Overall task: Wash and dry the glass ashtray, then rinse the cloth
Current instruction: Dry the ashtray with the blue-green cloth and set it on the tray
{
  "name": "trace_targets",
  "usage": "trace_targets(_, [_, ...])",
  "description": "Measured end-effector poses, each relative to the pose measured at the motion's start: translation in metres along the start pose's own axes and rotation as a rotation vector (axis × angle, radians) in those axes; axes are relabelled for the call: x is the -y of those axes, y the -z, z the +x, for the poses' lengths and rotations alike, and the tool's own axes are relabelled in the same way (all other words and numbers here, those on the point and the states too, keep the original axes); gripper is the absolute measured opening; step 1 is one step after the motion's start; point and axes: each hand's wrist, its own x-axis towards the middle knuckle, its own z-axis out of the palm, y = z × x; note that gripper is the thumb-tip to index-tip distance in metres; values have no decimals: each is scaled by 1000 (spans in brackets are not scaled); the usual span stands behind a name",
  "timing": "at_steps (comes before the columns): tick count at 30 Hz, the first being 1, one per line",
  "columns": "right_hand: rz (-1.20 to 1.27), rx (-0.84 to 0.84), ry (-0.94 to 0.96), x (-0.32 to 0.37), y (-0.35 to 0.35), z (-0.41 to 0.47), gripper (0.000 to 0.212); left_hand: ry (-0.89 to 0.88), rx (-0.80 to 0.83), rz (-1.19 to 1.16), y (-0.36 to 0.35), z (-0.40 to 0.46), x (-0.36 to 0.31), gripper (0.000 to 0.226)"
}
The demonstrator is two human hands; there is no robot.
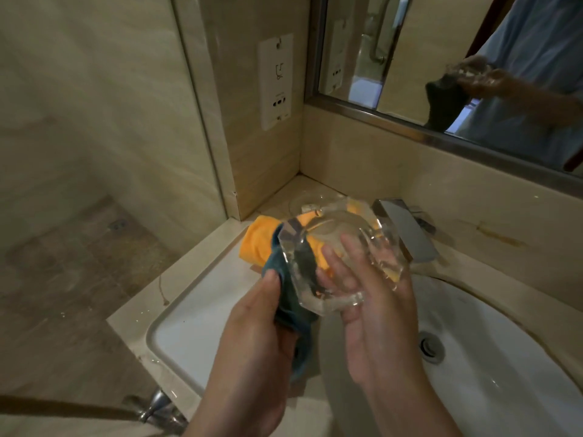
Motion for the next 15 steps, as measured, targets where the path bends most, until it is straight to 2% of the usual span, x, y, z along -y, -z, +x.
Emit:
trace_targets(4, [-161, 133, -105, 6, 7, -7, 21, -133, -39, 195, 10, 8, -12, 51])
trace_targets(8, [-296, 208, -220, 9, 12, -7, 35, -246, -15, 464, 13, 10, -16, 38])
trace_targets(10, [-242, 221, -271, 11, 12, -6, 24, -306, -10, 588, 12, 9, -14, 32])
trace_targets(12, [-170, 241, -291, 13, 10, -7, 28, -366, 16, 712, 14, 11, -10, 30])
trace_targets(15, [-71, 239, -245, 13, 5, -8, 33, -521, -26, 995, 18, 16, -2, 45])
